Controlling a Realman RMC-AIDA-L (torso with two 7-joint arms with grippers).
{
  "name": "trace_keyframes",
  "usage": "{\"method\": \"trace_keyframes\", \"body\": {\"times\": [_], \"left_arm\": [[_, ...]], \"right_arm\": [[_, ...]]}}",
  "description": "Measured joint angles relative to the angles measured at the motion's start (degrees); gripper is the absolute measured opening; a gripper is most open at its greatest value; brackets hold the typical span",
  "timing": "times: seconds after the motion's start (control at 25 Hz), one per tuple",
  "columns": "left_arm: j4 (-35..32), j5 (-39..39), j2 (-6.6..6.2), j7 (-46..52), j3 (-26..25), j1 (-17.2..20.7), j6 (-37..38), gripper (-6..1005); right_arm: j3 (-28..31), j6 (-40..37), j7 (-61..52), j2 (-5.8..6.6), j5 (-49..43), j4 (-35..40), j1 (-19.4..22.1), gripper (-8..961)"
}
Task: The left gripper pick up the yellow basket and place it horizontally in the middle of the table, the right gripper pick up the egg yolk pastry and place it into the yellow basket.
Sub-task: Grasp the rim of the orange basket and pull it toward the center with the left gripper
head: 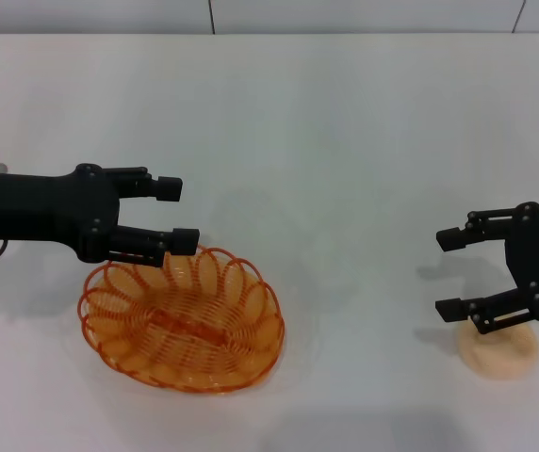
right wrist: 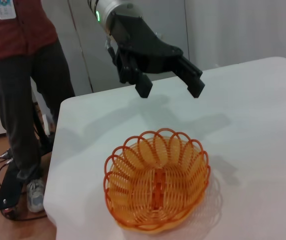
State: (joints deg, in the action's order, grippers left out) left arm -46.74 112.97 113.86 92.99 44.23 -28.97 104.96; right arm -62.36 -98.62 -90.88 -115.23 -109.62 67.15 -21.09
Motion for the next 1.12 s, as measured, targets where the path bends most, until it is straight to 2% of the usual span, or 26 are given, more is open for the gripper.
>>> {"method": "trace_keyframes", "body": {"times": [0.52,0.84,1.12], "left_arm": [[-0.37,0.43,-0.22,0.29,0.09,0.73,0.48,873],[-0.38,3.12,-0.54,0.59,-0.02,-0.65,-0.45,865],[-0.4,7.75,-0.79,5.69,-0.16,-2.91,-0.74,857]], "right_arm": [[-0.34,0.37,0.15,-0.02,0.22,-0.27,-0.42,829],[-0.02,1.42,0.36,-0.08,0.3,-1.44,-0.16,829],[-0.02,1.47,0.41,-0.09,0.74,-1.67,0.0,829]]}}
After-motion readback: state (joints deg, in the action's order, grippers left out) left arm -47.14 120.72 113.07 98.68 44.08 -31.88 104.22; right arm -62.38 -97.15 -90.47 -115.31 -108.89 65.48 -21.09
